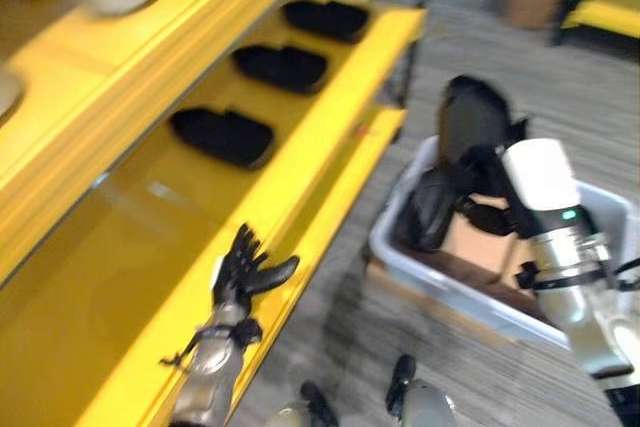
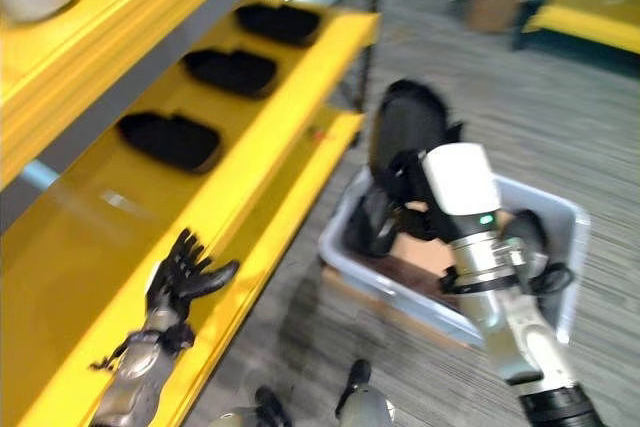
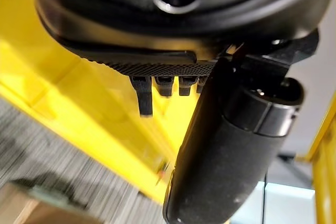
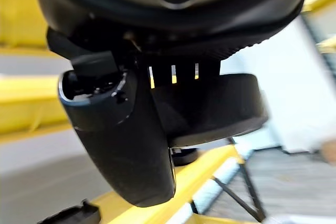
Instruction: Move parts from the plastic box to the shelf.
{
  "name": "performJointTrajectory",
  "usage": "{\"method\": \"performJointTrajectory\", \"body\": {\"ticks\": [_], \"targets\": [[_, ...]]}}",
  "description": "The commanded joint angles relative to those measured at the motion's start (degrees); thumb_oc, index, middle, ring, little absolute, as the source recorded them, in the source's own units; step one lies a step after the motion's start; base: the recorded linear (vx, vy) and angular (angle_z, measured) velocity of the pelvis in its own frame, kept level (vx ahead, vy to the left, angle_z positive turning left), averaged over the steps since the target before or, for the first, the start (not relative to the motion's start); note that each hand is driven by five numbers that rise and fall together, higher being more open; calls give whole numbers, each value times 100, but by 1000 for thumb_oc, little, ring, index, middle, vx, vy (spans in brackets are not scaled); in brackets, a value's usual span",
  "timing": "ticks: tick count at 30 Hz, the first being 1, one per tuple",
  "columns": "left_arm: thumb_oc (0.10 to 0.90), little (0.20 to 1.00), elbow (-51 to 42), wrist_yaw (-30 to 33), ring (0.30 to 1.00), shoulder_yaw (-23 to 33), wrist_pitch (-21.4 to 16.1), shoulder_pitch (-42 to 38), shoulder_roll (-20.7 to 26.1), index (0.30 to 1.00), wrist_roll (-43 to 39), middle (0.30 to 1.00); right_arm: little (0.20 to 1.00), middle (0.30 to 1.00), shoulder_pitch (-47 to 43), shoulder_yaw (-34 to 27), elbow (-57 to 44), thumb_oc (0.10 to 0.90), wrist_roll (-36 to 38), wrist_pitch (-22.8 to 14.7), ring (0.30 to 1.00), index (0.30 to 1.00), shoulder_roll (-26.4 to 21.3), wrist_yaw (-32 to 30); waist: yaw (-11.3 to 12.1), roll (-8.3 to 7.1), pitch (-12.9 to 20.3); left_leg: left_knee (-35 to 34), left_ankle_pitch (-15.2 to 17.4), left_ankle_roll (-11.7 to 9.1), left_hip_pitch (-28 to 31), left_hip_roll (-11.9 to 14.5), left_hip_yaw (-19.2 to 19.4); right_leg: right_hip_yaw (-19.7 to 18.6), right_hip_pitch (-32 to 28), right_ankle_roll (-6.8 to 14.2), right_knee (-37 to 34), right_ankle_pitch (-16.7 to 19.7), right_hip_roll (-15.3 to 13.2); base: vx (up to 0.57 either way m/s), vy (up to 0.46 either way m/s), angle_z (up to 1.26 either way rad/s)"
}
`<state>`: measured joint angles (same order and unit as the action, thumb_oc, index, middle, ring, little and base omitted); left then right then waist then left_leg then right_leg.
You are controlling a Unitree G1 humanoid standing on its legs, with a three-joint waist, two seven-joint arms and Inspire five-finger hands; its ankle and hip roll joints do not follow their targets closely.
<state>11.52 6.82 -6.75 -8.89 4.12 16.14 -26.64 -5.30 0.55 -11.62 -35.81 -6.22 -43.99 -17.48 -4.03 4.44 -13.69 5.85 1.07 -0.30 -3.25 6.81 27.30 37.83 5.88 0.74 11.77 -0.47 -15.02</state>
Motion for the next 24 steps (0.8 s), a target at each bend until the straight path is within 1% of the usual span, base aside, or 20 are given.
{"method": "performJointTrajectory", "body": {"ticks": [1, 3, 4, 6, 8, 10, 12, 14, 16, 18, 19, 23, 24], "targets": [[900, 1000, -397, -119, 1000, 260, -482, 124, 390, 1000, 83, 1000, 300, 300, -780, -251, -570, 400, -42, -418, 300, 300, -96, -487, -6, -333, 609, 131, 573, -314, 814, 338, -439, 76, -318, 335, 6, 2, -43, 4, 186, 19], [900, 1000, -471, -158, 1000, 315, -474, 238, 393, 1000, 143, 1000, 300, 300, -752, -280, -651, 400, -39, -450, 300, 300, -120, -424, 58, -355, 618, -148, 541, -233, 915, 166, -549, 152, -376, 431, -13, 149, -163, -20, 127, 34], [900, 1000, -469, -170, 1000, 338, -462, 284, 386, 1000, 168, 1000, 300, 300, -756, -279, -687, 400, -62, -460, 300, 300, -139, -394, 102, -370, 623, -228, 530, -213, 933, 132, -588, 190, -408, 459, -19, 187, -198, -14, 74, 38], [900, 1000, -480, -172, 1000, 339, -457, 296, 383, 1000, 173, 1000, 300, 300, -749, -280, -694, 400, -64, -459, 300, 300, -139, -386, 83, -373, 622, -265, 512, -200, 953, 111, -603, 206, -425, 474, -24, 201, -212, -19, 54, 25], [900, 1000, -453, -208, 1000, 481, -434, 472, 309, 1000, 184, 1000, 300, 300, -762, -279, -749, 400, -148, -486, 300, 300, -175, -285, 265, -462, 639, -456, 492, -125, 939, -32, -764, 340, -505, 591, -47, 351, -332, -48, 103, 19], [900, 1000, -487, -219, 1000, 538, -418, 564, 279, 1000, 192, 1000, 300, 300, -823, -185, -783, 400, -225, -502, 300, 300, -184, -206, 314, -517, 663, -609, 446, -64, 990, -128, -848, 411, -542, 692, -64, 468, -412, -37, 90, 30], [900, 1000, -498, -218, 1000, 599, -415, 624, 249, 1000, 184, 1000, 300, 300, -884, -93, -754, 400, -240, -506, 300, 300, -170, -141, 365, -564, 681, -717, 417, -30, 1015, -191, -905, 434, -558, 746, -85, 552, -450, -30, 57, 36], [900, 1000, -536, -204, 1000, 703, -423, 702, 230, 1000, 205, 1000, 300, 300, -1064, 150, -708, 400, -362, -510, 300, 300, -195, 10, 436, -629, 680, -869, 391, 41, 1096, -304, -984, 425, -557, 844, -77, 693, -521, -27, 82, 9], [900, 1000, -563, -202, 1000, 741, -420, 734, 227, 1000, 209, 1000, 300, 300, -1121, 227, -704, 400, -382, -524, 300, 300, -206, 59, 451, -644, 668, -896, 390, 65, 1118, -332, -996, 404, -552, 876, -66, 736, -545, -19, 71, 3], [900, 1000, -592, -192, 1000, 828, -428, 838, 201, 1000, 227, 1000, 300, 300, -1255, 432, -704, 400, -459, -562, 300, 300, -223, 188, 545, -684, 648, -928, 397, 125, 1138, -404, -1036, 397, -531, 950, -9, 832, -625, -23, 95, 1], [900, 1000, -591, -189, 1000, 902, -436, 918, 195, 1000, 241, 1000, 300, 300, -1392, 621, -657, 400, -489, -593, 300, 300, -221, 307, 609, -704, 626, -957, 409, 168, 1166, -459, -1072, 392, -504, 1008, 62, 911, -714, -11, 80, 1], [900, 1000, -633, -198, 1000, 1000, -442, 1024, 177, 1000, 249, 1000, 300, 300, -1587, 818, -600, 400, -588, -603, 300, 300, -227, 354, 642, -727, 597, -985, 431, 230, 1207, -544, -1107, 337, -453, 1088, 153, 1024, -836, -9, 70, 1], [900, 1000, -594, -199, 1000, 1028, -447, 1086, 180, 1000, 252, 1000, 300, 300, -1719, 991, -592, 400, -628, -628, 300, 300, -232, 456, 721, -751, 571, -997, 443, 267, 1225, -588, -1172, 279, -419, 1127, 206, 1105, -891, -17, 79, 1]]}}
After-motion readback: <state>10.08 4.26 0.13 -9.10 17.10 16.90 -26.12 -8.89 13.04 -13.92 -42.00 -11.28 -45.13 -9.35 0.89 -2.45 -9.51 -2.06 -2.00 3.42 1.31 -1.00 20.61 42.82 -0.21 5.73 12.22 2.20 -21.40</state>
